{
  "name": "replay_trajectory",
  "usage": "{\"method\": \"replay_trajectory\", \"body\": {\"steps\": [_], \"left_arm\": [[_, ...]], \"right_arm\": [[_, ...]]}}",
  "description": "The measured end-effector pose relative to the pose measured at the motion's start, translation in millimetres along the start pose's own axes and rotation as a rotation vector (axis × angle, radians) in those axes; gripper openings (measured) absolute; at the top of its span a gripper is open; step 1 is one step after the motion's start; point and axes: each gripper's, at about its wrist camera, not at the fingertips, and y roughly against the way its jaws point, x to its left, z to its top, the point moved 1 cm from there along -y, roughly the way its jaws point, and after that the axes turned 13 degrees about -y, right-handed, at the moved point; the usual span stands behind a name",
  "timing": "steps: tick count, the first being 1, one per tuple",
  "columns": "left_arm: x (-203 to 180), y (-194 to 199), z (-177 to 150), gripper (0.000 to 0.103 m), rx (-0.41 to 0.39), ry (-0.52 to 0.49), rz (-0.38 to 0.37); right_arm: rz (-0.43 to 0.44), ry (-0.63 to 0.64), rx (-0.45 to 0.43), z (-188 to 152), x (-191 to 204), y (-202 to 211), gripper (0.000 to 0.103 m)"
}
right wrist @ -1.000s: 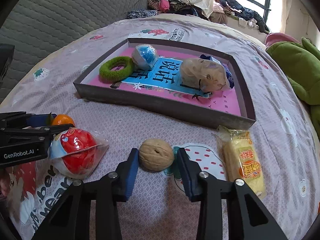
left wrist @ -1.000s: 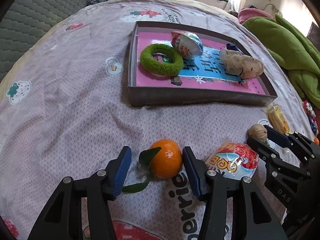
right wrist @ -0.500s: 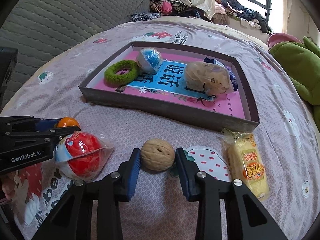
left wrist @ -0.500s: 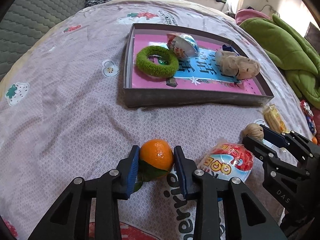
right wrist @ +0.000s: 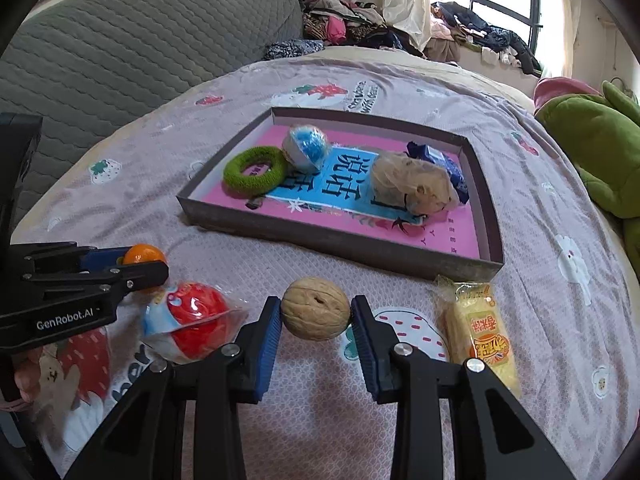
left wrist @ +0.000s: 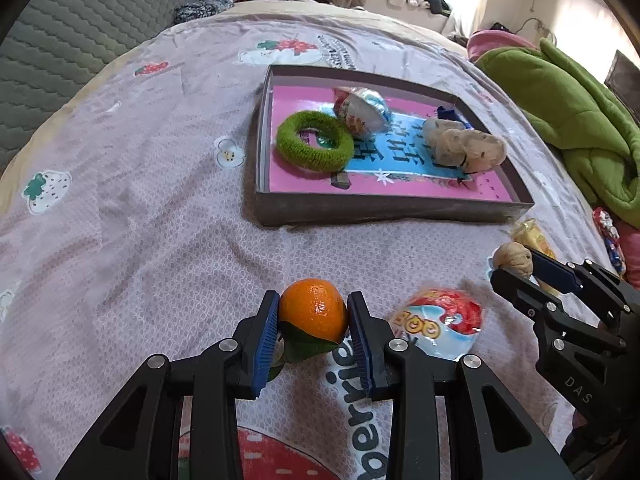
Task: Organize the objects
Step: 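Lift the orange and walnut and carry both over the pink tray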
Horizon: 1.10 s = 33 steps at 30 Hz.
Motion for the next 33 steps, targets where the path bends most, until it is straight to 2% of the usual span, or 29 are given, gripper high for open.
{"method": "replay_trajectory", "body": {"steps": [21,33], "left_arm": [[-9.0,42.0,11.7,0.035,-0.101,-0.01,0.032],[-14.2,71.2,32.8,0.035,-0.189,-0.033,0.065]], "right_arm": [[0.022,0.005,-0.106,14.9,21.4,45.5,0.036],[0.039,-0.003,-0.172,29.5,25.2,71.9,0.036]]}}
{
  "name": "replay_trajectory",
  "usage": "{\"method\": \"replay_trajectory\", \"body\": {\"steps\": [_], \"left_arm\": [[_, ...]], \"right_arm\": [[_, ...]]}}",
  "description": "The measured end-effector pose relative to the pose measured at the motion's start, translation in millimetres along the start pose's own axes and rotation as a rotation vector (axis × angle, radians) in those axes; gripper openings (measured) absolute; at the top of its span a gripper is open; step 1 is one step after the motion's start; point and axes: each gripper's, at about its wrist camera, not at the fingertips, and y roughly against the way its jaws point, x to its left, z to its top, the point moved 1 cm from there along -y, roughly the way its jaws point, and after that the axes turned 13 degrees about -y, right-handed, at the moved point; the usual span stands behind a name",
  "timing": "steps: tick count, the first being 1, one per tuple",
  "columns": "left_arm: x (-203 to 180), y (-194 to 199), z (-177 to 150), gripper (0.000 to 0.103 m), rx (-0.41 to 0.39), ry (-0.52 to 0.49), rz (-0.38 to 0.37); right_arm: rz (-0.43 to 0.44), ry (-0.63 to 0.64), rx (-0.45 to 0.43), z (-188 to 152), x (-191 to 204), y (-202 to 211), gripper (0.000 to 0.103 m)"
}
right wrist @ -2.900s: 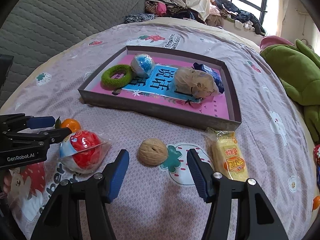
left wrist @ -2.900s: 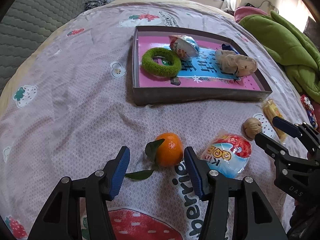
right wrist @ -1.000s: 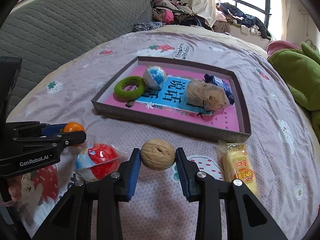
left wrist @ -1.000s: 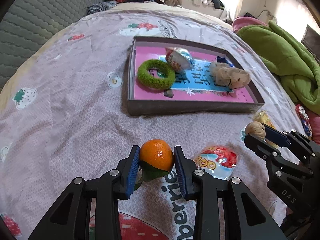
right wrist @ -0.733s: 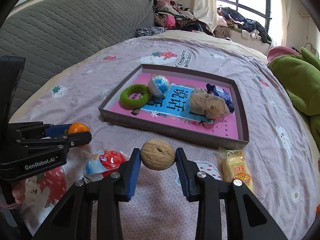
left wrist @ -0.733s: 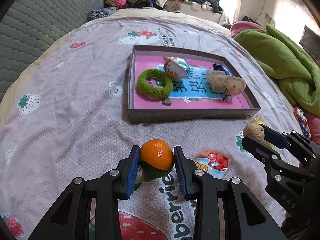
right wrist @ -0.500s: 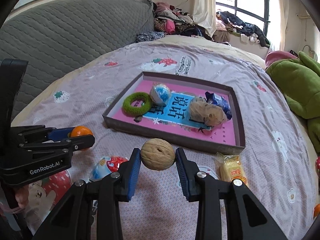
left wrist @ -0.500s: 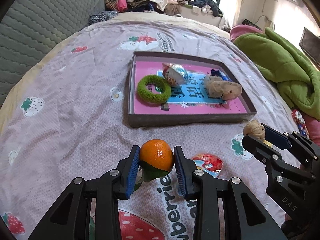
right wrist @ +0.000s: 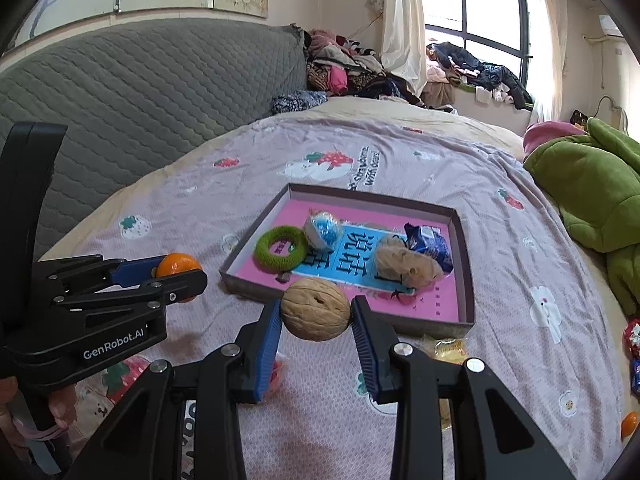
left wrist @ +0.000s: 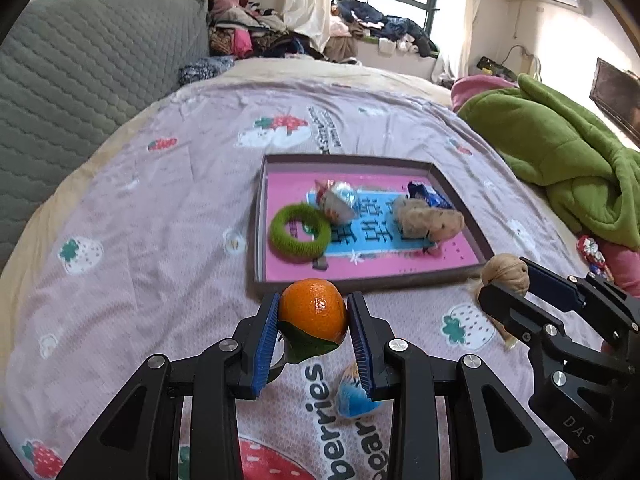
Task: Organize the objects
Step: 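Lift the orange and walnut and carry both over the pink tray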
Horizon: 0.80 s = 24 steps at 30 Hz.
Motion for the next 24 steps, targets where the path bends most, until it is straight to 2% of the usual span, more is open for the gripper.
{"method": "replay_trajectory", "body": {"steps": [24], "left_arm": [[-5.5,18.4,39.0,0.035,-0.071,-0.02,0.035]], "right_arm": [[-0.009,-0.009,-0.113,46.4,-4.0,33.6,0.036]]}}
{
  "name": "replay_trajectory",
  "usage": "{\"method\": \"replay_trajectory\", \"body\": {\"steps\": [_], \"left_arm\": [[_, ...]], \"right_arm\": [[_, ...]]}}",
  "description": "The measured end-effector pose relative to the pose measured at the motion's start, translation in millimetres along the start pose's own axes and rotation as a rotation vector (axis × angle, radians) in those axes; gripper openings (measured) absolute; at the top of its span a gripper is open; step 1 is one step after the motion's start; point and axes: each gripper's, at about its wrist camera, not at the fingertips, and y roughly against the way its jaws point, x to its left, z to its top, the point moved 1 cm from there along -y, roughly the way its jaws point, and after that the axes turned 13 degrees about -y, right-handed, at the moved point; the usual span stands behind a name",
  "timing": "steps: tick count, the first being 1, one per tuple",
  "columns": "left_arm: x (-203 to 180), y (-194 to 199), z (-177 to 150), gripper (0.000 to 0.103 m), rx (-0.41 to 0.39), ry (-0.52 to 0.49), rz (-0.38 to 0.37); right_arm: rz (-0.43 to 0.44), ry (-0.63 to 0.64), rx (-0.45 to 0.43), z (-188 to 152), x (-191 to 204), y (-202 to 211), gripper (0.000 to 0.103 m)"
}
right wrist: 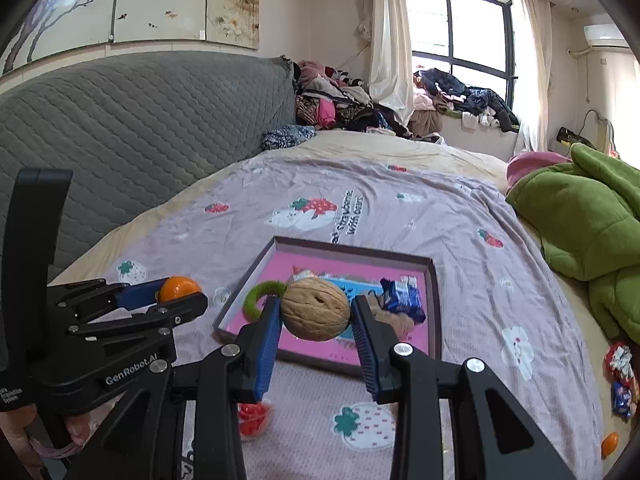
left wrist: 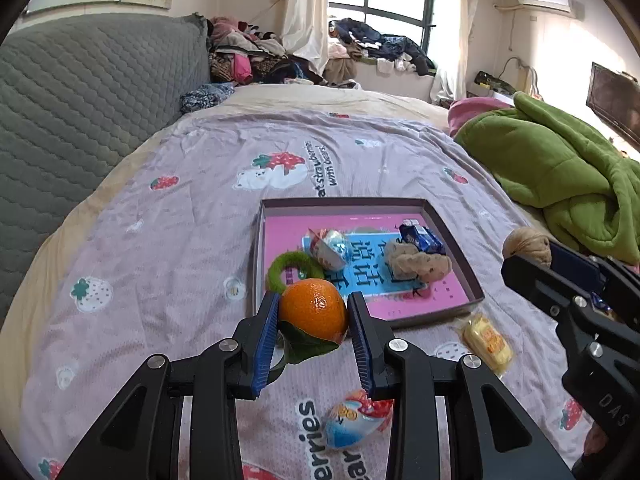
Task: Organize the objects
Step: 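Lift the orange and walnut and carry both over the pink tray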
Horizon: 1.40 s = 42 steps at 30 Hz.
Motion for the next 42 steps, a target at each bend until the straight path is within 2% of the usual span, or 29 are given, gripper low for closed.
{"method": "replay_trajectory", "body": {"steps": [8,16,24,34,42], "left_arm": [[9.0,-14.4,12.6,0.035,0.013,-0.006,0.015],[10.9,-27.4,41.3,0.035,-0.012,-0.015,0.013],[17.8,-51.4,54.5,0.035,-0.013,-0.022,0.014],[30.3,-91.7,55.1,0.035,0.008,-0.025,0.008],[35.7,-130.3,40.2,0.035,0.068,-0.016,0.009]], "right_arm": [[0.003,-0.004,-0.018,16.4,-2.3,-11.7,0.036],[0.006,-0.005,-0.032,30.8,-7.0,-24.3,0.036],[0.008,-0.034,-0.052,41.9,-15.2,-42.7,0.036],[-0.005,-0.04,-0.043,41.5,-23.2,-74.8,0.036],[-0.021,-0.04,0.021,23.7,-27.3,-109.8,0.036]]}}
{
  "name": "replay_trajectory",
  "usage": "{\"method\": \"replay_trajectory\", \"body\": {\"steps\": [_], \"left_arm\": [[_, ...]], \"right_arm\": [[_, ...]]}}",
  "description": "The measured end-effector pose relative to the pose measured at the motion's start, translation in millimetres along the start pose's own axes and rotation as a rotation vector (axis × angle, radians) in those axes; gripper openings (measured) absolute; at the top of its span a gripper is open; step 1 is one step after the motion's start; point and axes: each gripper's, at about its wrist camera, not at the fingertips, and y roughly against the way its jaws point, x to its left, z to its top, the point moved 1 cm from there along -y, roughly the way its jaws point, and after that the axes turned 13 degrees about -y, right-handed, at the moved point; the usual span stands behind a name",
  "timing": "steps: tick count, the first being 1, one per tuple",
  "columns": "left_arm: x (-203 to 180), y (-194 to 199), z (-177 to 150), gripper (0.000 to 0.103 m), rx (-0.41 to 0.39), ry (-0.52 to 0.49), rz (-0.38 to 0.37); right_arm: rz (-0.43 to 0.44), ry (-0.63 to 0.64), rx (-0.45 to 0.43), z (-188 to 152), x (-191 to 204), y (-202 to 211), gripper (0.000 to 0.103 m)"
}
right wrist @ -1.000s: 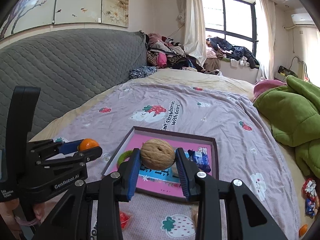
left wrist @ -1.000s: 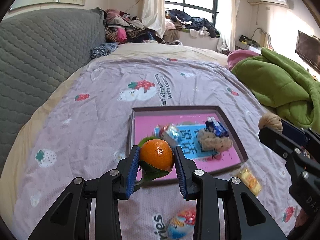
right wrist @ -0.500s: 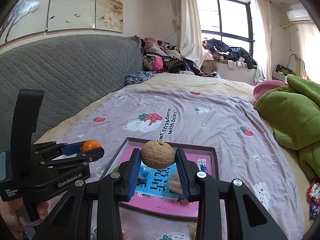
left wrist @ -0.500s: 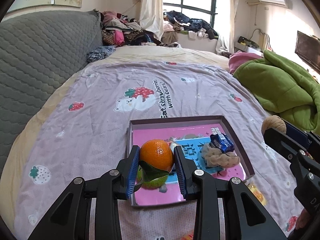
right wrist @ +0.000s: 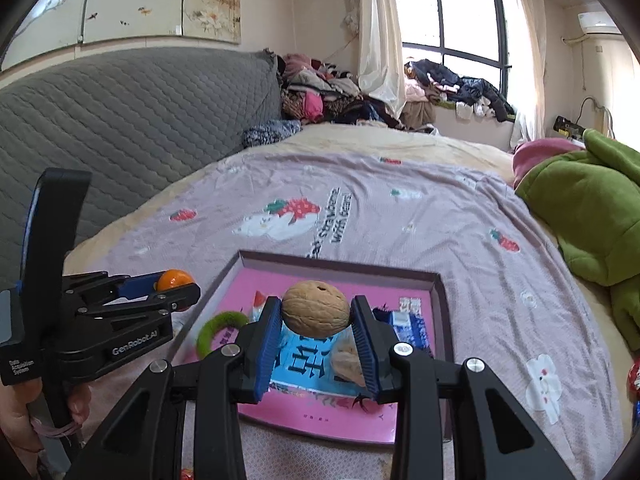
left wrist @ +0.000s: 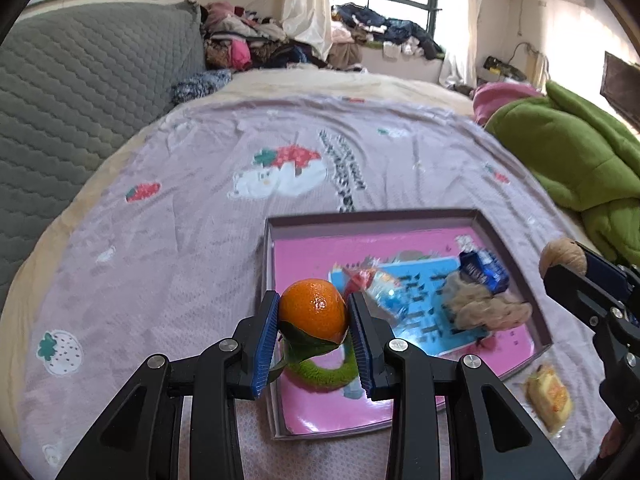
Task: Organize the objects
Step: 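Lift the orange and walnut and carry both over the pink tray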
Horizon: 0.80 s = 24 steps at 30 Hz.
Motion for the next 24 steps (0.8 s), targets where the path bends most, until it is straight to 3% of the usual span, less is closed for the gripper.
{"method": "replay_trajectory", "body": {"steps": [9,24], "left_arm": [[-8.6,-35.6,-16.0,0.035,0.075,-0.013,0.009],[-14.6,-52.1,-25.0,0.035,0.124,-0.014,-0.01]], "right_arm": [[-0.02,0.012,0.079,-20.2,-4.8,-29.7,0.036],[-0.052,0.027,0.154,-40.2,-9.4,-63.3,0.036]]}}
